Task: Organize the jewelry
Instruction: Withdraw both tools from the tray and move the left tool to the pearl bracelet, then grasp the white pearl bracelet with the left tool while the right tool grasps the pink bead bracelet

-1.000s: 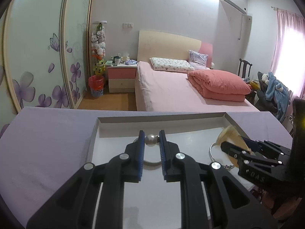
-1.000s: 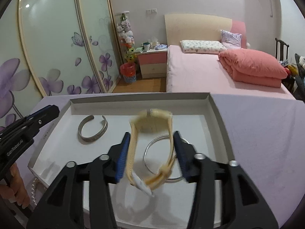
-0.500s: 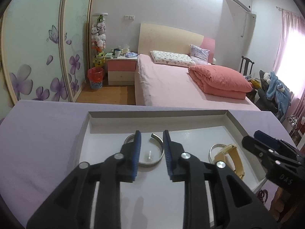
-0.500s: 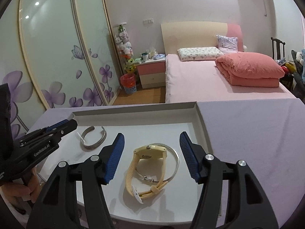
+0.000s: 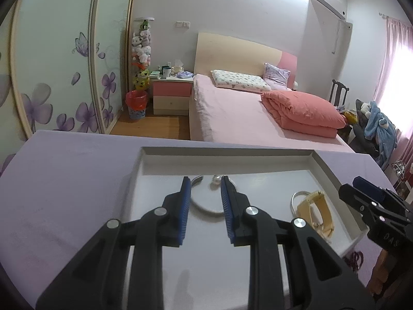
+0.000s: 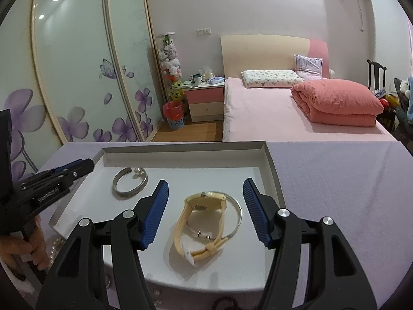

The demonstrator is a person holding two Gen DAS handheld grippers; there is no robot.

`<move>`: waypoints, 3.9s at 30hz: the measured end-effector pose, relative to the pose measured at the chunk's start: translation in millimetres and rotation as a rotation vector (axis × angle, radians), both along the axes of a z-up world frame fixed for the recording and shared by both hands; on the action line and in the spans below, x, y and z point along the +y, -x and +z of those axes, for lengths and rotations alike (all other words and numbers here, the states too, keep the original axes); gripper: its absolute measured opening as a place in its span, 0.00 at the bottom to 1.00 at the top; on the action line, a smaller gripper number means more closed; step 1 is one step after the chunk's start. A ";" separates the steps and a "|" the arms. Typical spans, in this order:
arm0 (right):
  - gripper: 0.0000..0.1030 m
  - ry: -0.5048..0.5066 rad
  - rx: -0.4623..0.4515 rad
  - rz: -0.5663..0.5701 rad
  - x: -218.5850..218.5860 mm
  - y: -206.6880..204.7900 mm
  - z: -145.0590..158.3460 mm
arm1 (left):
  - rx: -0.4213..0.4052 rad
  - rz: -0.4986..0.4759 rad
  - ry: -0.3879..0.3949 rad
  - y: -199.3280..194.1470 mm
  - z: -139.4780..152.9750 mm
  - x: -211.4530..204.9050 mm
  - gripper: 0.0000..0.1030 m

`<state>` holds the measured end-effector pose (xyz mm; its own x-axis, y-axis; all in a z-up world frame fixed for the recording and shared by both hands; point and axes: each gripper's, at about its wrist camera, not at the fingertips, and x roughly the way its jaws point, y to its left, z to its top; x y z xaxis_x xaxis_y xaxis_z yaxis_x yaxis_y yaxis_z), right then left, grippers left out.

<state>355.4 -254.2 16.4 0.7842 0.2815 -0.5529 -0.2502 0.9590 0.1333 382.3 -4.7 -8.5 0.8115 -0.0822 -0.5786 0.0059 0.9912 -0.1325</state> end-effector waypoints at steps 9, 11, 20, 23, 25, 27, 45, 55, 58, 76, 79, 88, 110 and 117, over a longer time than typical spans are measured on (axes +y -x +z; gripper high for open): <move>0.59 0.050 -0.030 0.020 -1.3 70.9 10.7 | 0.019 0.026 0.029 82.0 -1.0 39.5 0.45; 0.63 0.064 -0.029 0.025 -3.9 90.8 8.5 | 0.039 0.027 0.036 98.9 -5.8 44.9 0.49; 0.65 0.084 0.030 -0.003 -23.2 149.6 -16.7 | 0.157 0.024 0.029 134.0 -34.2 45.4 0.63; 0.65 0.068 0.038 -0.020 -27.8 156.0 -19.6 | 0.171 0.037 0.022 132.8 -39.1 43.8 0.63; 0.65 0.060 0.036 -0.022 -29.3 158.5 -19.7 | 0.181 0.059 0.016 128.9 -42.1 45.3 0.63; 0.65 0.056 0.032 -0.021 -28.6 160.1 -19.2 | 0.197 0.083 0.009 121.7 -45.1 47.4 0.62; 0.65 0.043 0.042 0.009 -22.5 159.9 -25.0 | 0.273 0.061 -0.128 105.1 -56.2 24.6 0.10; 0.65 0.038 0.053 0.029 -19.8 161.0 -25.3 | 0.238 0.060 -0.065 113.5 -50.1 45.9 0.09; 0.59 0.044 0.074 0.056 -14.0 159.0 -28.3 | 0.193 0.069 -0.027 122.4 -38.5 58.5 0.10; 0.33 0.144 0.259 0.107 27.7 120.7 -55.9 | 0.041 0.030 0.065 154.0 0.5 73.0 0.10; 0.23 0.178 0.251 0.114 32.2 123.8 -56.2 | 0.042 0.031 0.070 154.2 0.6 73.3 0.10; 0.14 0.243 0.228 0.123 25.0 131.4 -55.3 | 0.036 0.025 0.073 156.1 -0.5 70.8 0.10; 0.13 0.092 0.016 0.039 -23.4 158.5 -4.5 | -0.036 0.007 0.109 180.2 17.5 70.7 0.10; 0.13 0.029 -0.049 0.026 -26.8 164.1 10.9 | -0.072 -0.019 0.117 196.3 27.7 66.7 0.10</move>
<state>191.3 -281.1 27.3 0.8032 0.2867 -0.5222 -0.2806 0.9553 0.0930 186.0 62.1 19.2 0.8484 -0.1616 -0.5041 0.0383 0.9685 -0.2461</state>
